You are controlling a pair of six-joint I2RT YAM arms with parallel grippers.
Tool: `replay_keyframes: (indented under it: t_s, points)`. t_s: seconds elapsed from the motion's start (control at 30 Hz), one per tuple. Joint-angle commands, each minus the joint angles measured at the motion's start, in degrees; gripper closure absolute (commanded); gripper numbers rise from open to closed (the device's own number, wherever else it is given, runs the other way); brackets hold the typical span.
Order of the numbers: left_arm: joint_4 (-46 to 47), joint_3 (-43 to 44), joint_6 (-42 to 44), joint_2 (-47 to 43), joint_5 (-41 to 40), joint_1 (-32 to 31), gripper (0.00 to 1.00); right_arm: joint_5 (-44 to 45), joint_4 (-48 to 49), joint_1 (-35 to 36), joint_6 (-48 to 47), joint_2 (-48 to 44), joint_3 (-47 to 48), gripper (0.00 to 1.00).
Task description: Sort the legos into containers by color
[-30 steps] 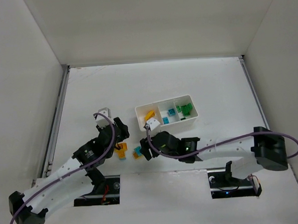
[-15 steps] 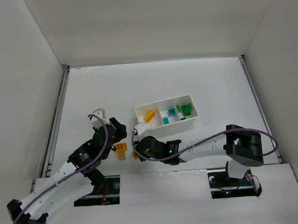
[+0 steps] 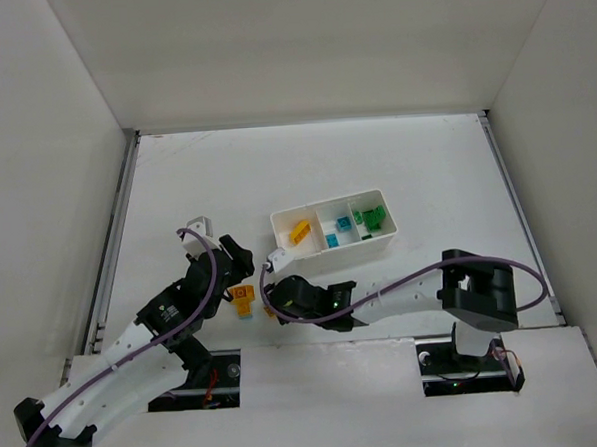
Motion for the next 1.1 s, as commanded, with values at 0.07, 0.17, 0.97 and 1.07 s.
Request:
replay_keyframes:
  t_s: [0.07, 0.17, 0.97, 1.07]
  points:
    - [0.12, -0.07, -0.22, -0.69, 0.07, -0.32, 0.50, 3.27, 0.60, 0.92, 1.94, -0.84, 2.22, 0.67]
    - [0.11, 0.28, -0.13, -0.78, 0.16, -0.41, 0.50, 6.08, 0.16, 1.01, 2.21, -4.26, 0.82, 0.70]
    - [33.87, 0.90, -1.01, 13.97, 6.75, -14.20, 0.45, -11.84, 12.82, -21.84, 20.75, -41.18, -23.71, 0.73]
    - [34.39, 1.51, -0.84, 16.18, 7.01, -14.55, 0.45, -12.01, 12.82, -23.15, 21.28, -43.38, -25.20, 0.73]
